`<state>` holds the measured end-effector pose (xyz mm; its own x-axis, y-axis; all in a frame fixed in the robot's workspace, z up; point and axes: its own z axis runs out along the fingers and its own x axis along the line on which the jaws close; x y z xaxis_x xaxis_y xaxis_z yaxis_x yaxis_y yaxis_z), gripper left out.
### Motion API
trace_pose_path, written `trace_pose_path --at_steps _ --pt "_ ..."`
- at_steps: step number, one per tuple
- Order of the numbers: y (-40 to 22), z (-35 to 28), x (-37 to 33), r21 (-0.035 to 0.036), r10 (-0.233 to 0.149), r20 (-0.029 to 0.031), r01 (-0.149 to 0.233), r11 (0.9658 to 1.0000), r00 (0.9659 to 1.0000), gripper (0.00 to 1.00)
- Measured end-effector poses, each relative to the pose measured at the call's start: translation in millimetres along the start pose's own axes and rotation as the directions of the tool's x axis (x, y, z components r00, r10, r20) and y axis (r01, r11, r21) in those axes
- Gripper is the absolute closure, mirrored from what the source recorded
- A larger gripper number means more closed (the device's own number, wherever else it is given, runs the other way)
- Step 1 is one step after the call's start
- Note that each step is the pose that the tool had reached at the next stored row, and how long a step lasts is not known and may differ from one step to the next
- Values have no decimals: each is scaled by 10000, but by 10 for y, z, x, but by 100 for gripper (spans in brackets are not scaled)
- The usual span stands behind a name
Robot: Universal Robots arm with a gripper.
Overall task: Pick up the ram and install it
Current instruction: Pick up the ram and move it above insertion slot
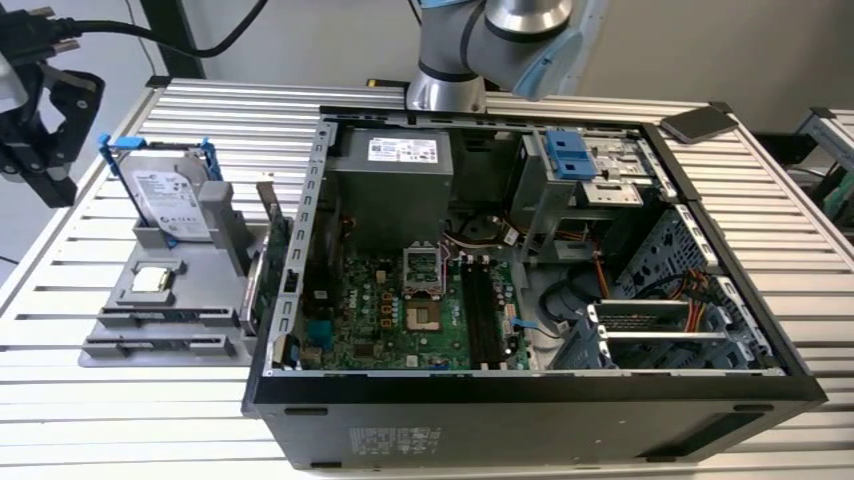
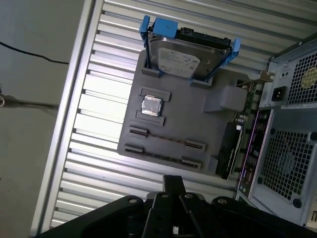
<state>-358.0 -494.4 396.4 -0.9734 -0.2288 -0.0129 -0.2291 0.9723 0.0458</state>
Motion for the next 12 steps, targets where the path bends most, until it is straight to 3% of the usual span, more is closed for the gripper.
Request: trace_pose_path --at_steps 8,12 --pt "1 -5 1 11 -602 -33 602 9982 9982 100" --pt "1 -6 2 4 -1134 -57 1134 9935 9935 100"
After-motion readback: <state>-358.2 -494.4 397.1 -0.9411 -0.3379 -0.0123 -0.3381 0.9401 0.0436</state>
